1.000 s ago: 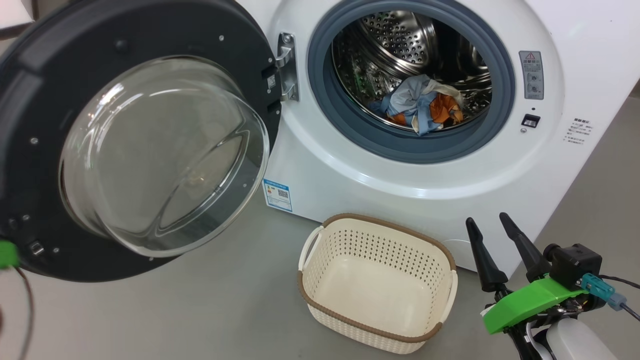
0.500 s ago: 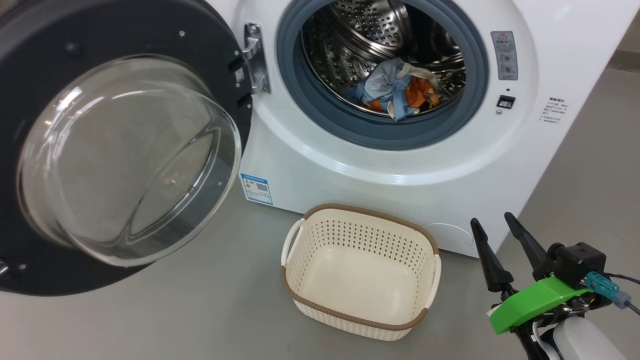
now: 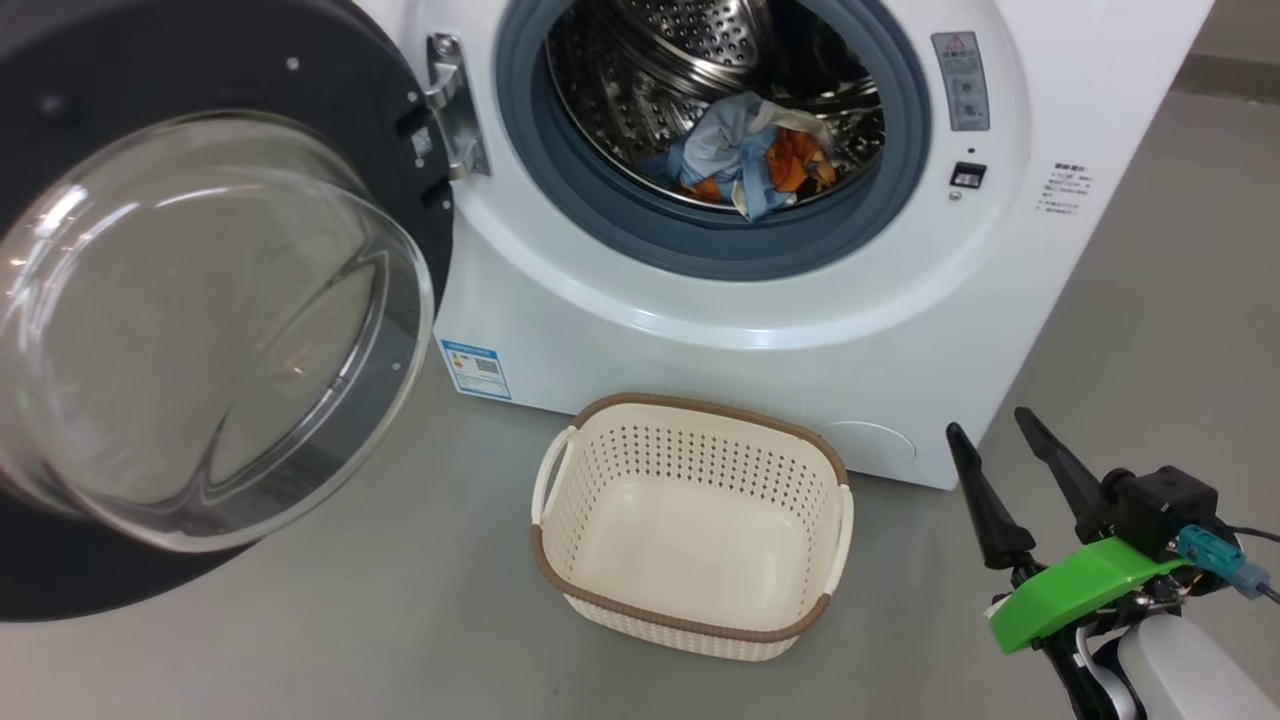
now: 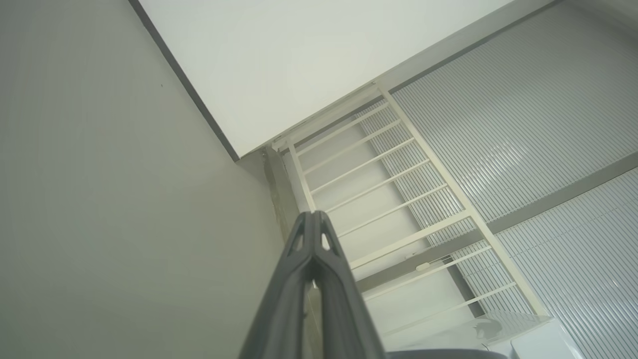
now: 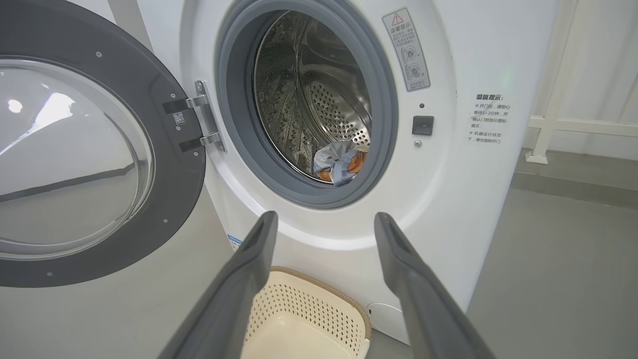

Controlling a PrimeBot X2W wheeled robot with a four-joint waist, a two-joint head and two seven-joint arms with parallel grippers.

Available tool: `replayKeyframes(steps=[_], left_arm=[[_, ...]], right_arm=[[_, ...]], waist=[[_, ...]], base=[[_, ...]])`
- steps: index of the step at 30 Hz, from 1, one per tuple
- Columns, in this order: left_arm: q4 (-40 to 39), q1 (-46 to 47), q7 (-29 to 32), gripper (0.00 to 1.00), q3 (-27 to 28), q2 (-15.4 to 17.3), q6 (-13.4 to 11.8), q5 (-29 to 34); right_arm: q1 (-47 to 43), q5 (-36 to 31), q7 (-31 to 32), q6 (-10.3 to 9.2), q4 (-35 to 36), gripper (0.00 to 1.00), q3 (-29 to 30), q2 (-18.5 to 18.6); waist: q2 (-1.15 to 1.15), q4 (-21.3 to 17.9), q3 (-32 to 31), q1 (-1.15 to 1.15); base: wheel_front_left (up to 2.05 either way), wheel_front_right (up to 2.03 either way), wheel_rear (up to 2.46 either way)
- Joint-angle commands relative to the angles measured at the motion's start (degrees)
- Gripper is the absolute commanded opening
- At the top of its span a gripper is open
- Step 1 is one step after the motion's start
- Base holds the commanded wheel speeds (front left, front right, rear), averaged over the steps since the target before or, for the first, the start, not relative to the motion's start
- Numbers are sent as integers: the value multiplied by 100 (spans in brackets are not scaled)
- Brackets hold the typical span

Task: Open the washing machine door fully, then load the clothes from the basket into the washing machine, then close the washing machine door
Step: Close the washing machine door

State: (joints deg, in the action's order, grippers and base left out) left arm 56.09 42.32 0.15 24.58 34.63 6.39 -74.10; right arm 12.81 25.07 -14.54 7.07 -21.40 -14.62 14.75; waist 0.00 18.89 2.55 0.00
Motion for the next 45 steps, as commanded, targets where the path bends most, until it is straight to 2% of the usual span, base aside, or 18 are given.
replayKeyframes(steps=[1,6,13,20,32,45], left_arm=[[70,184,210,0,96,465,52,-87],[579,271,863,0,136,670,83,-303],[964,328,1355,0,189,792,102,-488],[1158,442,1690,0,171,778,107,-577],[1116,387,2664,0,-117,658,109,-560],[387,-215,4075,0,-393,517,109,-715]], right_arm=[[209,-33,-46,42,111,100,-98,113],[223,-30,-32,42,88,100,-80,219],[200,-28,9,42,132,100,-101,276],[232,-58,58,42,169,100,-88,290],[273,-108,93,42,195,100,-31,278],[99,-32,12,42,43,100,42,122]], waist=[[0,-96,88,0],[0,-193,157,0],[0,-268,226,0],[0,-296,311,0],[0,-327,367,0],[0,-220,-20,0]], base=[[0,0,0],[0,0,0],[0,0,0],[0,0,0],[0,0,0],[0,0,0]])
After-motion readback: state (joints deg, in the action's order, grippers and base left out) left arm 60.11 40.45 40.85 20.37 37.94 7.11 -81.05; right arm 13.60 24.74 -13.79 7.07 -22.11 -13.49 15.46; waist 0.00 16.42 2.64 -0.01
